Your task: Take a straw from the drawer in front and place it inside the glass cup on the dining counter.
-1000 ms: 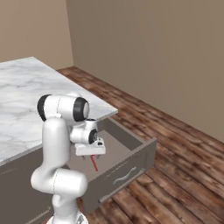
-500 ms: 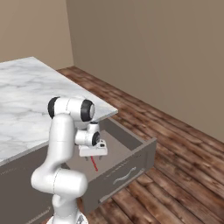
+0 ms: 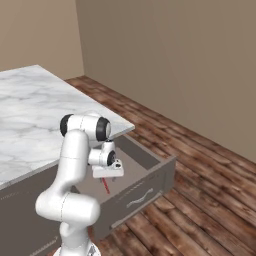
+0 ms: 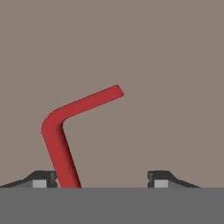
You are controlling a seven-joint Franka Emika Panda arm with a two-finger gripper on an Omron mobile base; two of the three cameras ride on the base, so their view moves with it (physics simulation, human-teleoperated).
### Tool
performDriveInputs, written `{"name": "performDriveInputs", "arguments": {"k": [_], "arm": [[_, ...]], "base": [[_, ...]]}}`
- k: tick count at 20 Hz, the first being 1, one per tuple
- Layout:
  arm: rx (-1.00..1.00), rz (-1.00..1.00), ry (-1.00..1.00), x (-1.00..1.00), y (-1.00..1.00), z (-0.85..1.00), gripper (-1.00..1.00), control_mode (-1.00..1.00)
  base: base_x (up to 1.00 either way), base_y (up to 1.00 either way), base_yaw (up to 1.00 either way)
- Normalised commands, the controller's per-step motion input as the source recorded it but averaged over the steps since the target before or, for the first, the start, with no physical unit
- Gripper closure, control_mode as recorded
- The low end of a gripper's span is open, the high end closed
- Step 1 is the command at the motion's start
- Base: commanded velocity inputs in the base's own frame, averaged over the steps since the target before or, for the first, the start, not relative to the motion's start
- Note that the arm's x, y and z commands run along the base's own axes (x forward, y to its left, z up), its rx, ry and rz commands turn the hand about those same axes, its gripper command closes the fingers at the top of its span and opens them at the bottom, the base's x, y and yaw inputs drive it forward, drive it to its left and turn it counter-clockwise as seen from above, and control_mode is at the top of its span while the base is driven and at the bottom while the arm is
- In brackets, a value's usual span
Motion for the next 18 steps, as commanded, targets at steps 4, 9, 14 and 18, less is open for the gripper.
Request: {"name": "performDriveInputs", "arguments": {"k": [4, 9, 14, 18], "arm": [[0.0, 0.0, -0.02, 0.03, 0.0, -0.33, 1.0, -1.0], [0.0, 0.0, -0.03, -0.01, 0.0, -0.45, 1.0, -1.0], [0.0, 0.0, -0.04, -0.19, -0.17, -0.38, 1.0, -1.0], [0.0, 0.0, -0.05, -0.55, -0.6, -0.1, 1.0, -1.0]], "base": [[0.0, 0.0, 0.0], [0.0, 0.0, 0.0], [0.0, 0.0, 0.0], [0.0, 0.0, 0.0]]}}
